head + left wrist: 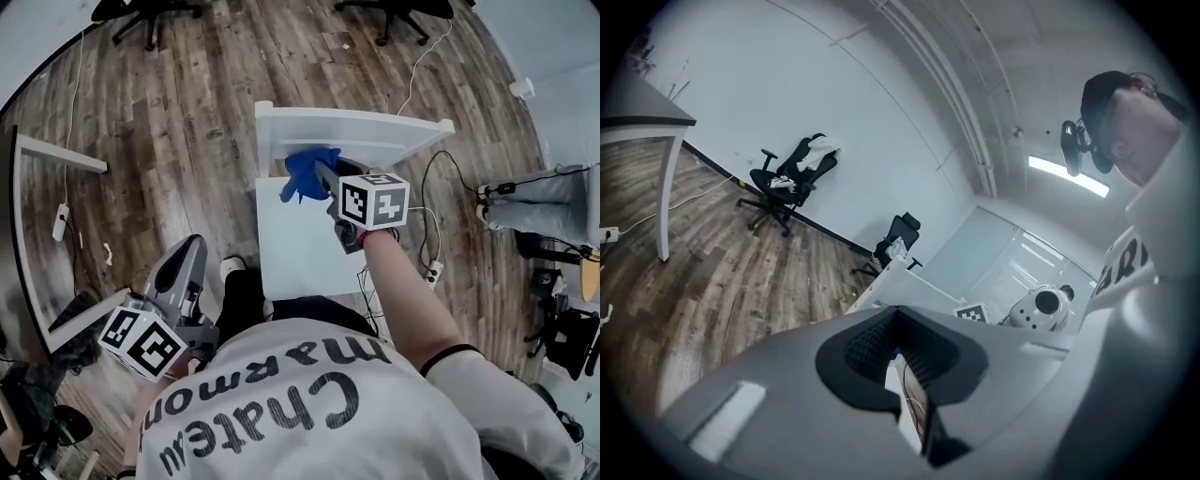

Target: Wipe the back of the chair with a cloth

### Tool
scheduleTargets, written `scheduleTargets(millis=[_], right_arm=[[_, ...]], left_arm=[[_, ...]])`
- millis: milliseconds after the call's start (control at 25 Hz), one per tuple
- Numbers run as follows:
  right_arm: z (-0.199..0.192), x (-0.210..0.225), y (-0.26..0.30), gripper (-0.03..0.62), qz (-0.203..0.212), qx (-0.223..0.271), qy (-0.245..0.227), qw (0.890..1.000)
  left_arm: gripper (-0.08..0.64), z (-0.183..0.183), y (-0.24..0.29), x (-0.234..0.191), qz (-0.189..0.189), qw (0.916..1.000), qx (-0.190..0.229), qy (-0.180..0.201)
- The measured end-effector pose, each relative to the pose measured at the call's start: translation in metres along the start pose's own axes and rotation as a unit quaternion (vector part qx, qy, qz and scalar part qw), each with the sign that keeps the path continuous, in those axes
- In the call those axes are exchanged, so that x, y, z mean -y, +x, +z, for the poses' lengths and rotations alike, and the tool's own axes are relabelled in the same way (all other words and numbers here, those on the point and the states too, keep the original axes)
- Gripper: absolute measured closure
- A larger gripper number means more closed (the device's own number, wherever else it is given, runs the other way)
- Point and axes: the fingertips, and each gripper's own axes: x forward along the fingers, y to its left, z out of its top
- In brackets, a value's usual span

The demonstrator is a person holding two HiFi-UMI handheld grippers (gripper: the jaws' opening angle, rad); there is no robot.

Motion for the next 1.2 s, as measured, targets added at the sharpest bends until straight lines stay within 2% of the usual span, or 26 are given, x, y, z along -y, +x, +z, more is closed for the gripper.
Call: scheduleTargets(millis=[240,440,640,800,1000,1200], right_arm=[[-0.002,-0.068,0.052,0.505,0.028,-0.022,-0.02,0.999],[-0.008,-0.083,0.076,0.505,0.023,-0.03,-0.018,0.999],[-0.005,-0.066,0.078,0.506,0.006,-0.023,-0.007,1.0],[-0.007,-0.039,0.064,0.506,-0.009,-0.016,0.007,1.0],[-0.009,0.017,0.029,0.506,-0.039,0.001,0.03,0.999],[-0.011,0.085,-0.012,0.505,-0.09,0.025,0.073,0.993]], left_arm=[[0.552,0.017,-0.041,-0.052,0.029,0.9994,0.015,-0.013],[0.552,0.017,-0.063,-0.078,0.049,0.9982,0.021,-0.025],[0.552,0.009,-0.062,-0.081,0.054,0.9981,0.01,-0.027],[0.552,0.004,-0.045,-0.067,0.042,0.9989,-0.001,-0.021],[0.552,-0.003,-0.017,-0.037,0.025,0.9996,-0.013,-0.006],[0.552,-0.015,0.011,-0.003,0.008,0.9994,-0.034,0.007]])
